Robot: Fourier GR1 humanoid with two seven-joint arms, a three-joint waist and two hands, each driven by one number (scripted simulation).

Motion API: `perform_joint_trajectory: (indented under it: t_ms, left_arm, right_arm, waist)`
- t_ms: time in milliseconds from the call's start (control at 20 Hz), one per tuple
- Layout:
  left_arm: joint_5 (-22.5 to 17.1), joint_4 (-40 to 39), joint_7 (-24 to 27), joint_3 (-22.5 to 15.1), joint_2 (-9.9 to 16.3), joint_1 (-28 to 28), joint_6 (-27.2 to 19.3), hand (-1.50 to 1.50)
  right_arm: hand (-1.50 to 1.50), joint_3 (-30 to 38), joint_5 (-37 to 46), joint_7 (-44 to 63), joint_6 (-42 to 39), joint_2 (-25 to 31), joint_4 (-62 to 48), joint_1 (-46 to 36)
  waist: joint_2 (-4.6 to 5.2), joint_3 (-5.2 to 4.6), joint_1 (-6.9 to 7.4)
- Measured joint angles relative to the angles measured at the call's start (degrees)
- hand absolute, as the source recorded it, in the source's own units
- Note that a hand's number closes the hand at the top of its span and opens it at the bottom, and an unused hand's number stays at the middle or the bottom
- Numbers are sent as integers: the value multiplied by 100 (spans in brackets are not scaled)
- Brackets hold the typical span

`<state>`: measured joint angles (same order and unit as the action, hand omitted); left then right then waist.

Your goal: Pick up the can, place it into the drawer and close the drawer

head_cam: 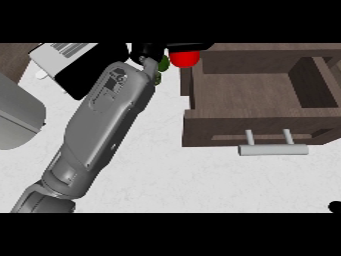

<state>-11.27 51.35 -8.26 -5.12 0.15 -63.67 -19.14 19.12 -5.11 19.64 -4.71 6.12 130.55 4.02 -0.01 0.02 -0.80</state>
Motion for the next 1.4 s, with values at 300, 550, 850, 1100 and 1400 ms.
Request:
perform_joint_trajectory:
  t_ms: [300, 550, 850, 1100, 1400]
  left_arm:
    - [-177, -685, -328, -100, -11, -999, -314, 150]
    - [-429, -1351, -386, -301, -13, -1674, -486, 150]
    - [-832, -2052, -169, -637, -14, -2128, -656, 150]
    - [-1113, -2508, -27, -925, -16, -2428, -843, 150]
    - [-1342, -2958, 119, -1132, -13, -2693, -1277, -150]
  right_arm:
    - [-150, 15, -77, 23, -16, 17, 23, -47]
    - [-150, -67, 75, -96, 3, 9, -119, -156]
    - [-150, -117, 56, 38, 38, 100, -248, -447]
    - [-150, -137, 28, 168, 57, 145, -193, -536]
    - [-150, -241, 46, 206, 43, 144, -185, -595]
  waist:
    - [21, 3, -80]
    - [38, 4, -133]
    - [70, 8, -238]
    - [90, 10, -333]
    - [125, 16, -452]
